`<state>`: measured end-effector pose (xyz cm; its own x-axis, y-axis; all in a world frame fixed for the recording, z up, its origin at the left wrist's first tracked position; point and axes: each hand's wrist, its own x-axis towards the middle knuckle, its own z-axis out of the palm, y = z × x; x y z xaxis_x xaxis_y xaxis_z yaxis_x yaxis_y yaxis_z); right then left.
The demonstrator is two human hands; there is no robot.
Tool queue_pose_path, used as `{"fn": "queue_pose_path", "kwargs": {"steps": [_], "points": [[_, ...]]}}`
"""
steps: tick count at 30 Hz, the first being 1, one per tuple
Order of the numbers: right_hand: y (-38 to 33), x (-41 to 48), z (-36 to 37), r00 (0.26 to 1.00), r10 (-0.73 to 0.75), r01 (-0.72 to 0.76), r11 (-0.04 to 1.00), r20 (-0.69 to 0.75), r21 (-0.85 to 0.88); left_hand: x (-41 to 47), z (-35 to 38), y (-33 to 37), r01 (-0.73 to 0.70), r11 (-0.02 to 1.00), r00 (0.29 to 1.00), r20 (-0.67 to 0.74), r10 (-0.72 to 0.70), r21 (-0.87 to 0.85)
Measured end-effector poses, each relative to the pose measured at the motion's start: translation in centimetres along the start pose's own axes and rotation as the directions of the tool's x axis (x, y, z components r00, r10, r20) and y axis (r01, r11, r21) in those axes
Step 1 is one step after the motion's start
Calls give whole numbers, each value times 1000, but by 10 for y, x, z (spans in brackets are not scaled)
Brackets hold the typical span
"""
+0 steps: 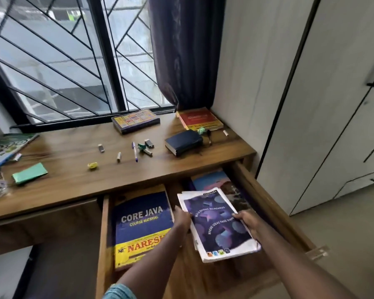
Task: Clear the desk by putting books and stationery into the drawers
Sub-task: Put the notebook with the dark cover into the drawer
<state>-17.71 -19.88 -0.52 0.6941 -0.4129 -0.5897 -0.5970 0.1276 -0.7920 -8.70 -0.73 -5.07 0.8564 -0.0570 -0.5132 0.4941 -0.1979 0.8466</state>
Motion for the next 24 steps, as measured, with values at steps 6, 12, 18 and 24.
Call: {"fn": "queue_pose_path", "kwargs": {"steps": [6, 12, 18, 24], "points": [[-6, 50, -20, 993, -116, 98, 945, -38, -313, 43, 36, 4, 119, 969, 993, 2, -122, 216], [-54, 101, -31, 976, -170, 74, 850, -138, -521, 46, 62, 61, 77, 905, 997, -48, -63, 419], [-79, 122, -23, 954, -244, 56, 720, -176, -692, 68, 96, 69, 102, 866, 993, -98, -62, 489], [-63, 130, -24, 953, -263, 65, 655, -147, -753, 69, 104, 53, 108, 816, 994, -74, -80, 567]]}}
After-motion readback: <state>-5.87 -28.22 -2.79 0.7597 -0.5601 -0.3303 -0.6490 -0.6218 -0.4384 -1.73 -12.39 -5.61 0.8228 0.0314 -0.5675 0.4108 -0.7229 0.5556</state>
